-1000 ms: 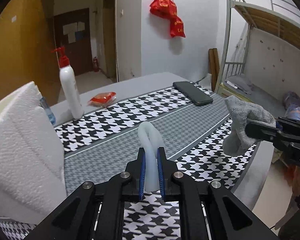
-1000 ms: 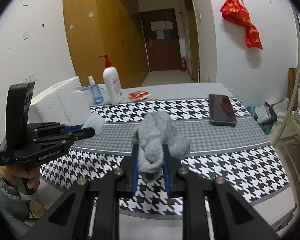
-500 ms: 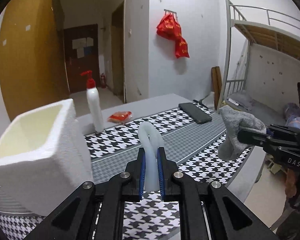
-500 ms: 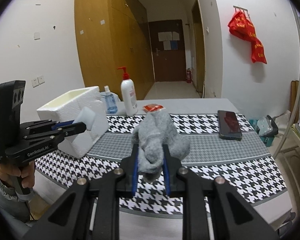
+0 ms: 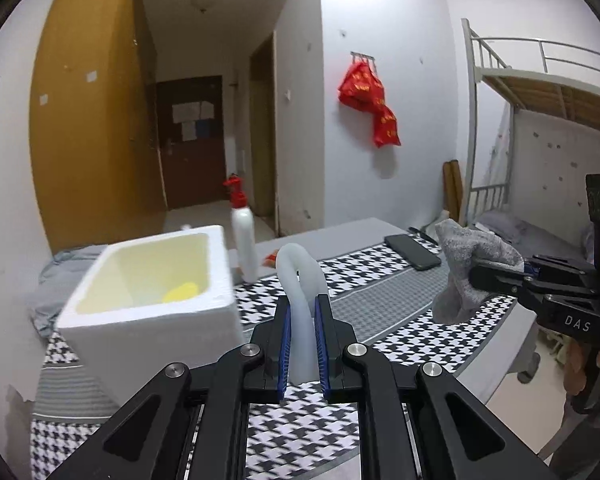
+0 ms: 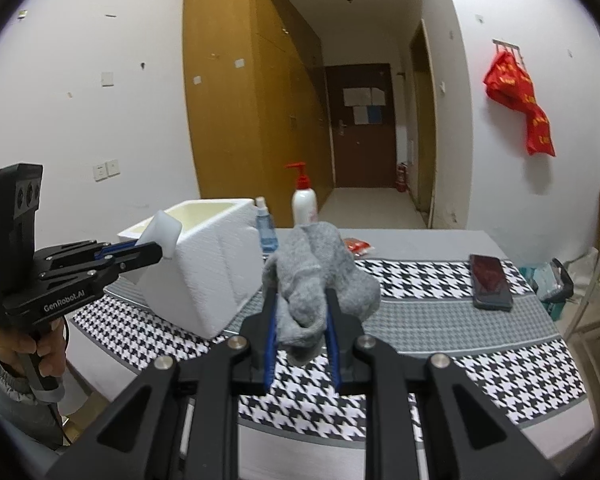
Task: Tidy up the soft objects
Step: 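Carry the grey sock with the right tool over the box while the left tool carries the foam tube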
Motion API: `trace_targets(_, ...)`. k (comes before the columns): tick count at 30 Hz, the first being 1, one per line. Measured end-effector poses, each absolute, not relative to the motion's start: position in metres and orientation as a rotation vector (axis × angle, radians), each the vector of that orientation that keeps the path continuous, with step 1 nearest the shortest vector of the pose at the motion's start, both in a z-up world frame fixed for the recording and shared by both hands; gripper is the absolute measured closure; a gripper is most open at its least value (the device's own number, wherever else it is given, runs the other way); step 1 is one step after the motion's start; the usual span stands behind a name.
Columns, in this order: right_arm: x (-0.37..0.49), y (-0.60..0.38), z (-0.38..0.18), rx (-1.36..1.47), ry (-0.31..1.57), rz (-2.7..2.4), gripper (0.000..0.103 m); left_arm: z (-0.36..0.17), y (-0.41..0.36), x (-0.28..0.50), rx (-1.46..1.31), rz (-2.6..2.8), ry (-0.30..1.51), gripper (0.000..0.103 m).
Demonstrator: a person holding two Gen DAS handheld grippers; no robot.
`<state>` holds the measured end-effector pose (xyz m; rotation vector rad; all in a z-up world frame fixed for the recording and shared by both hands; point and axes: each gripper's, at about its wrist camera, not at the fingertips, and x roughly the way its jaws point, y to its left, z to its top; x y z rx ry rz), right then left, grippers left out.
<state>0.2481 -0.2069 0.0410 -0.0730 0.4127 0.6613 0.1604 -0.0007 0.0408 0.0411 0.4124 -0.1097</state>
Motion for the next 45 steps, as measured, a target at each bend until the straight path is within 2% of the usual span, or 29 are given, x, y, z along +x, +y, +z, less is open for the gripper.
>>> trace_targets(45, 0.259, -0.078, 0.071, -0.152, 0.345, 0.945, 0.079, 0.041, 0.098, 0.105, -0.040, 0.182, 0.371, 0.090)
